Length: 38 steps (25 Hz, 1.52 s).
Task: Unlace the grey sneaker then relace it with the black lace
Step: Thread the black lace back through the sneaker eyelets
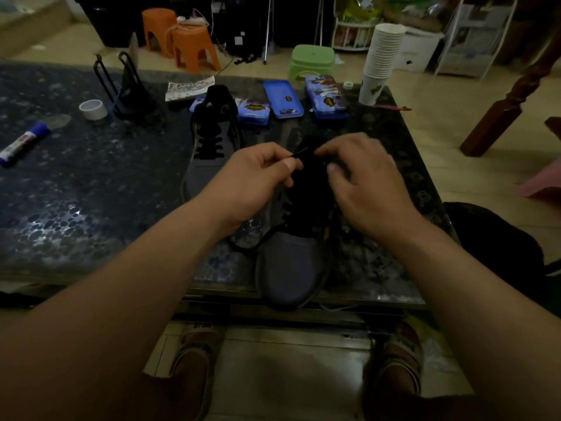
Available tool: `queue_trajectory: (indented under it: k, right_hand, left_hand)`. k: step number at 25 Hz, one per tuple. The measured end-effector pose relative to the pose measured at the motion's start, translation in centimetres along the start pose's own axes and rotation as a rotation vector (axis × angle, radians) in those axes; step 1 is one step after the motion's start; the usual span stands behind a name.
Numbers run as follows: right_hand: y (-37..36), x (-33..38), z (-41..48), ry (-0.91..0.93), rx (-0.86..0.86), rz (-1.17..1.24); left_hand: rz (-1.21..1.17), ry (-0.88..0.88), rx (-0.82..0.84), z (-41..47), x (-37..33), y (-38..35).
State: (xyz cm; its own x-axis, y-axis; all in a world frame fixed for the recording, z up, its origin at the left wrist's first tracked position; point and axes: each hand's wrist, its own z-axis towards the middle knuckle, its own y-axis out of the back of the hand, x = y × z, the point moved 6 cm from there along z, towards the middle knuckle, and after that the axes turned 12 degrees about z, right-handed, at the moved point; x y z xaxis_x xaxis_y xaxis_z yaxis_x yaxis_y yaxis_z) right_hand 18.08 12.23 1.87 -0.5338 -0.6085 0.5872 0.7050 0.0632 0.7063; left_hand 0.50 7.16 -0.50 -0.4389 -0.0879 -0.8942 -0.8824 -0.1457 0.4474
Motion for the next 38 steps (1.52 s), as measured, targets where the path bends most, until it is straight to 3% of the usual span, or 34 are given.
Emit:
queue_trajectory:
  k: [4,7,10,13,15,18,21,23,28,31,38]
  right_hand:
    - [-2.8,-0.6,3.1,-0.196,0.383,-0.347]
    - [-2.6,0.4,4.4,-0.155,0.437,-0.41]
    - [-1.4,2.1,5.0,-0.044,0.284,-0.109]
    - [-1.6,1.1,4.3,-0.235,0.264,0.504]
    - [-1.7,-0.2,3.8,-0.317,0.24,0.692]
    - [-1.6,-1.3,3.4,-0.342,0.325,0.66]
    - [-2.1,-1.7,3.0,-0.287,0.496,0.443]
    - [-2.3,-2.0,3.1,-0.27,0.492,0.41]
    - [-3.1,-2.4,2.8,-0.376,0.386,0.866]
    - [-3.5,-3.0,2.7,-0.434,0.366,1.019]
    - [-3.5,-3.2,3.0,-0.481,0.323,1.088]
  left_hand:
    - [0.066,-0.084,-0.063,-0.2,0.0,-0.4]
    - [0.072,-0.097,-0.14,-0.1,0.2,-0.1]
    - [0.075,-0.123,-0.158,0.6,-0.2,0.4]
    - [0.013,-0.079,-0.012,1.7,-0.9,0.3]
    - [0.088,-0.053,0.03,2.3,-0.8,0.1]
    - [0.004,-0.014,0.003,2.6,-0.2,-0.2]
    - [-0.134,0.016,-0.05,2.4,0.1,-0.2]
    - [-0.199,0.025,-0.075,2.4,0.5,-0.2]
    - [-0.17,0.038,-0.127,1.9,0.7,0.5]
    - [-0.092,-0.007,-0.181,1.5,0.7,2.7]
    - [0.323,-0.075,0.07,-1.2,1.7,1.2]
